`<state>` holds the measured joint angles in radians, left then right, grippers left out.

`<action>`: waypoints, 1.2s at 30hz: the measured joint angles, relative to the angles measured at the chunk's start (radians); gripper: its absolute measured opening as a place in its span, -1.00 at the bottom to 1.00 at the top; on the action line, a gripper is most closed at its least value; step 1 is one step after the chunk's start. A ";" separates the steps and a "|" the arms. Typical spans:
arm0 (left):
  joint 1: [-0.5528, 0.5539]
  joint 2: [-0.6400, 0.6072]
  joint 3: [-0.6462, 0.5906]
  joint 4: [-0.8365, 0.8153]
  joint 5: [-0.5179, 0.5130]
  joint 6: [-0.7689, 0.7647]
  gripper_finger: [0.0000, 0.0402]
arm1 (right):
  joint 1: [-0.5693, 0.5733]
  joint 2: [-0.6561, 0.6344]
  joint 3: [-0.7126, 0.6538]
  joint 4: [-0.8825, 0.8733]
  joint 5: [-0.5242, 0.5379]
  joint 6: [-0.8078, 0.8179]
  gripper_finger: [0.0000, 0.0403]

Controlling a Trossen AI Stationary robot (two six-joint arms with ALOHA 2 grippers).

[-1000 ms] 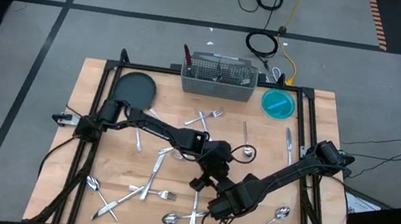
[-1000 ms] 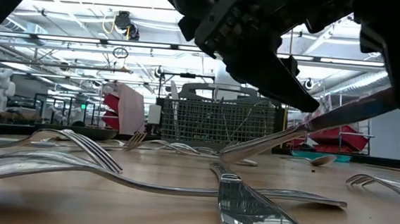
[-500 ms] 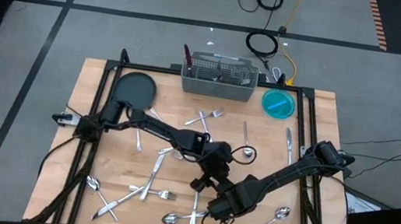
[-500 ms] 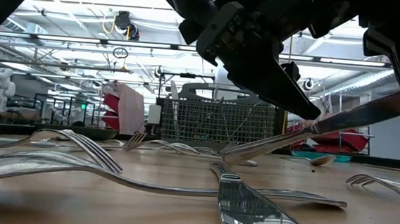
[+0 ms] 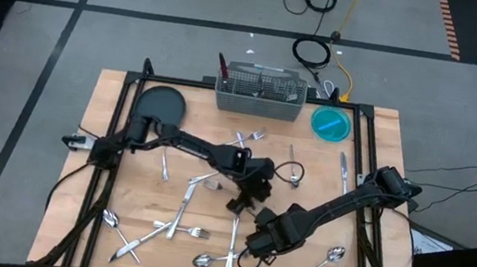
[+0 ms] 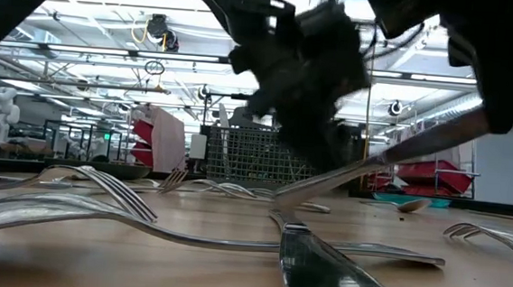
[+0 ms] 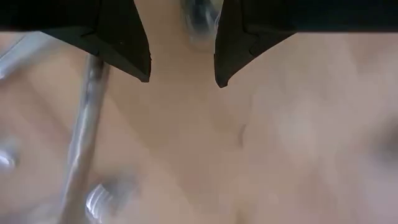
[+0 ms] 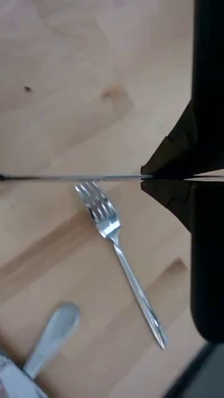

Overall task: Sort silverware
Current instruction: Put the table knife into the silverware organizer

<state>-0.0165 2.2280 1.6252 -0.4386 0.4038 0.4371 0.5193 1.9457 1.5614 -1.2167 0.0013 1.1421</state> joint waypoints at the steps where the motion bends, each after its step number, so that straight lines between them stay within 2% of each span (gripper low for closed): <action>1: 0.008 0.000 -0.001 -0.017 0.005 0.009 -0.10 | 0.000 0.001 0.000 0.000 -0.001 0.001 -1.00; 14: 0.027 -0.004 0.002 -0.024 0.128 -0.014 -0.10 | -0.015 0.002 -0.002 -0.007 0.002 -0.006 -1.00; 22: 0.054 -0.048 0.003 -0.055 0.146 0.014 -0.10 | -0.028 0.003 -0.003 -0.016 0.008 -0.020 -1.00; 29: 0.056 -0.069 0.004 -0.145 0.146 0.075 -0.10 | -0.030 0.004 -0.005 -0.038 0.020 -0.021 -1.00; 36: 0.040 -0.069 0.004 -0.095 0.155 0.076 -0.10 | -0.062 0.005 -0.005 -0.038 0.054 -0.033 -1.00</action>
<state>0.0238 2.1593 1.6295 -0.5339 0.5587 0.5133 0.4574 1.9503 1.5566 -1.2549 0.0552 1.1093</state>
